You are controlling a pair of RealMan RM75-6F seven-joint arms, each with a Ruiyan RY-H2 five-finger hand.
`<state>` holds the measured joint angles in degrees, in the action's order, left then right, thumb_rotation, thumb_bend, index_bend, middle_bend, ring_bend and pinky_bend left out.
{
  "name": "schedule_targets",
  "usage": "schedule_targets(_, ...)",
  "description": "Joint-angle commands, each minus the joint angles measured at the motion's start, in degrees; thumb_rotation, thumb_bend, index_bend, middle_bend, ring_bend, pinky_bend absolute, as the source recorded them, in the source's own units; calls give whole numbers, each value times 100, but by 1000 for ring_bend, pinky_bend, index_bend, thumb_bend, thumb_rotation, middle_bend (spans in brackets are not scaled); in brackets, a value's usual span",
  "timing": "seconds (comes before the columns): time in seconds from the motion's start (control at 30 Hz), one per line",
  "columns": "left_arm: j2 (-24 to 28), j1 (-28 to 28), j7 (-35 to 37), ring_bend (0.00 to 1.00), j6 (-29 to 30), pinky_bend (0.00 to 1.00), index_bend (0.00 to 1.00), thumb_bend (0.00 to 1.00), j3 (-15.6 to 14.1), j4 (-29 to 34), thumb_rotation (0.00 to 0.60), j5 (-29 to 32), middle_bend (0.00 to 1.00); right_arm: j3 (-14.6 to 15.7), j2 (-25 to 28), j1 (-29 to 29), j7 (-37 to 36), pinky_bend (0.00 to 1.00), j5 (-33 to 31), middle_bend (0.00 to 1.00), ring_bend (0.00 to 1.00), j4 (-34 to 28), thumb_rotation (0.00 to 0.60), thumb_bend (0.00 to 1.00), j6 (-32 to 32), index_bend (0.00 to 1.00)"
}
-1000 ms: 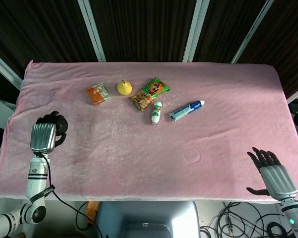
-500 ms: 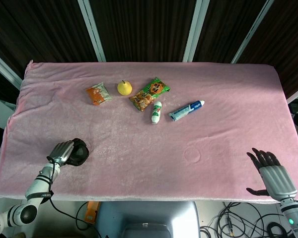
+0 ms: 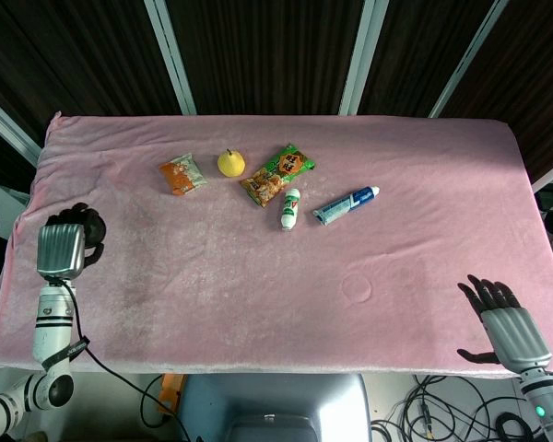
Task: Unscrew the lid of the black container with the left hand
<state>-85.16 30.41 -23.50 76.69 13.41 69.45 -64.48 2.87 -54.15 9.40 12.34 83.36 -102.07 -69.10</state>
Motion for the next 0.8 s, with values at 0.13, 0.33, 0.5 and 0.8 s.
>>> schedule_targets(0.13,-575,-44,417,479,261,575,541,269,64,-817,600,-370,399,-1,-9,16,42,182,-41,84,0,-16,600,101,37,47)
schedule_targets(0.33,11,-86,1159,514,-1019,583,541,268,10,473,600,54,440,-10,1,22,41,182,-66,84,0,-22,600,101,41,47)
schedule_targets(0.5,564,-4,1872,565,-2039,589,539,268,-64,1237,600,178,473,0,16,28,36,182,-61,84,0,-31,600,101,55,47)
schedule_targets(0.8,489,62,1774,541,-2079,578,509,268,-206,1014,600,33,428,9,28,20,22,182,-48,84,0,-32,600,101,41,49)
